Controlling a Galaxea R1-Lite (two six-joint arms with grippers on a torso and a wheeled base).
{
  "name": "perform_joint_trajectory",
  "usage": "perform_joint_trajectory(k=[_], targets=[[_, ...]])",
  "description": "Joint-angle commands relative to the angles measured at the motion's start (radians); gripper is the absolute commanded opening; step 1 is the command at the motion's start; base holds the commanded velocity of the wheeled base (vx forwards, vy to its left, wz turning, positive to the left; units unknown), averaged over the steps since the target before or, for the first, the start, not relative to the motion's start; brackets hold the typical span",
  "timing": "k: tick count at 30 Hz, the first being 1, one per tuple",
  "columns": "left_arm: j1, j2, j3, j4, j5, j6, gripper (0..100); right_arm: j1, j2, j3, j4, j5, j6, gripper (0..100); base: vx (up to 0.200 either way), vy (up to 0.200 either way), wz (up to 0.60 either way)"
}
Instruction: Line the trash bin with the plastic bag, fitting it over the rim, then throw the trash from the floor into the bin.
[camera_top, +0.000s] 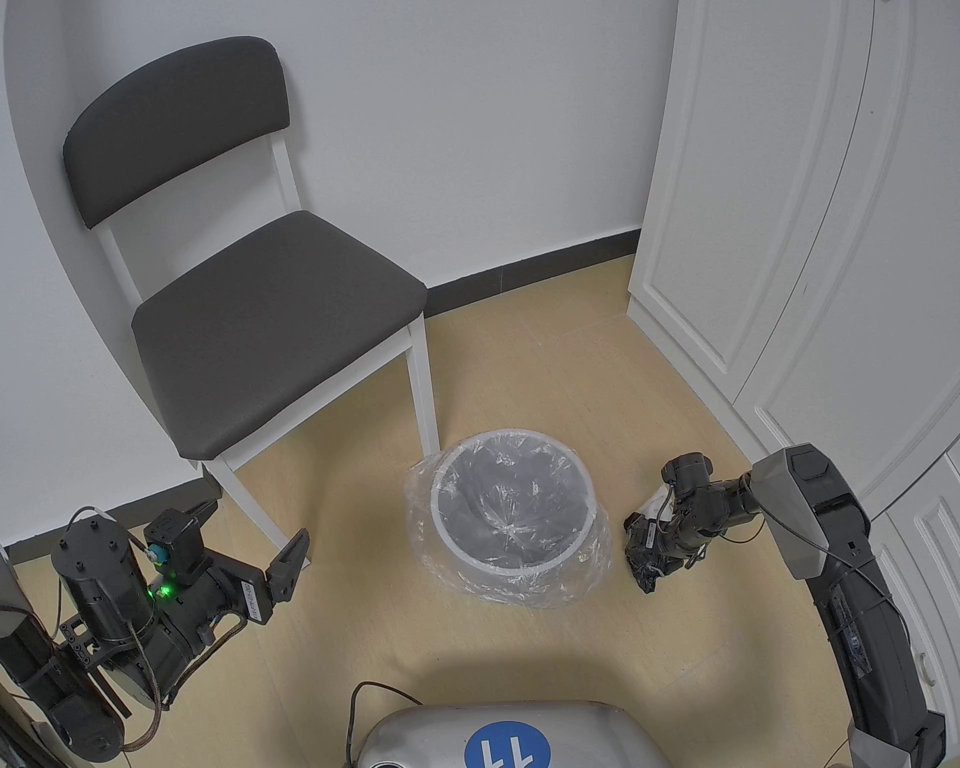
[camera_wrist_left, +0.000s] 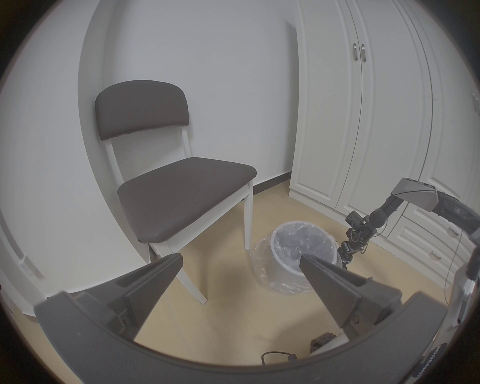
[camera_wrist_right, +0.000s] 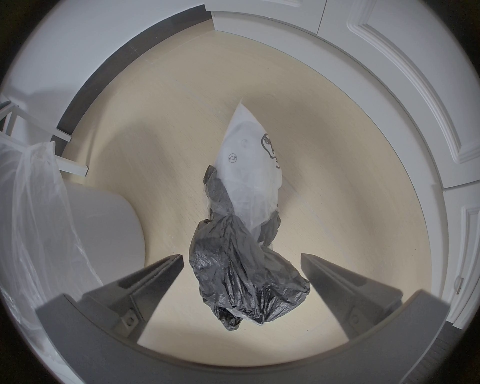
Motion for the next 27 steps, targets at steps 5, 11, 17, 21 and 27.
perform_joint_trajectory(k=[5,11,17,21,27], targets=[[-0.002,0.000,0.016,0.000,0.000,0.001,100,0.000,0.000,0.000,-0.001,0.000,0.000,0,0.000,0.000,0.00],[-0.002,0.000,0.016,0.000,0.000,0.001,100,0.000,0.000,0.000,-0.001,0.001,0.000,0,0.000,0.000,0.00],[-0.002,-0.003,0.016,0.000,0.001,0.001,100,-0.001,0.000,0.000,-0.001,0.000,0.011,0,0.000,0.000,0.00],[-0.003,-0.010,0.016,0.000,0.001,0.003,100,-0.001,-0.002,0.000,-0.001,0.006,0.020,0,0.000,0.000,0.00],[-0.021,-0.018,0.016,0.000,0.003,0.006,100,0.002,-0.002,0.000,-0.008,-0.002,0.058,0,0.000,0.000,0.00]])
